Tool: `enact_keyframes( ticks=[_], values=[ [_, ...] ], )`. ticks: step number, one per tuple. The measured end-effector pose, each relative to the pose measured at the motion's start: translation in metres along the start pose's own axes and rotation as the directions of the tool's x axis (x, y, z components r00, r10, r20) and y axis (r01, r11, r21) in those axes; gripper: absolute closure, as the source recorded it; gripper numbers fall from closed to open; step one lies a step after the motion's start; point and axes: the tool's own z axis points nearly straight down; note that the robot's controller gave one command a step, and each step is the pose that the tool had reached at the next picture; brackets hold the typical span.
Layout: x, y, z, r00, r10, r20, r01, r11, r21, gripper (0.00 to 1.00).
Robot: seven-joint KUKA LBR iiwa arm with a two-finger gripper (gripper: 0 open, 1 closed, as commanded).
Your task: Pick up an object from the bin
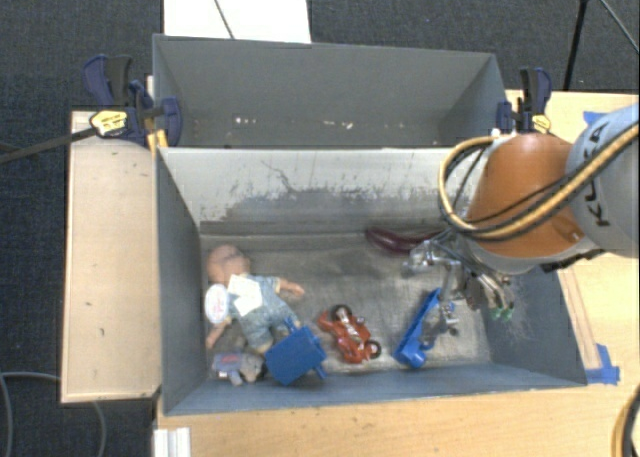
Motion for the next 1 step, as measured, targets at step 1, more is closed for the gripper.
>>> enact_keyframes(
  ticks=[1],
  values=[
    [0.0156, -0.018, 0.0263, 0.99, -0.141, -0.011, 0.141, 0.99, -0.005, 0.0]
  ],
)
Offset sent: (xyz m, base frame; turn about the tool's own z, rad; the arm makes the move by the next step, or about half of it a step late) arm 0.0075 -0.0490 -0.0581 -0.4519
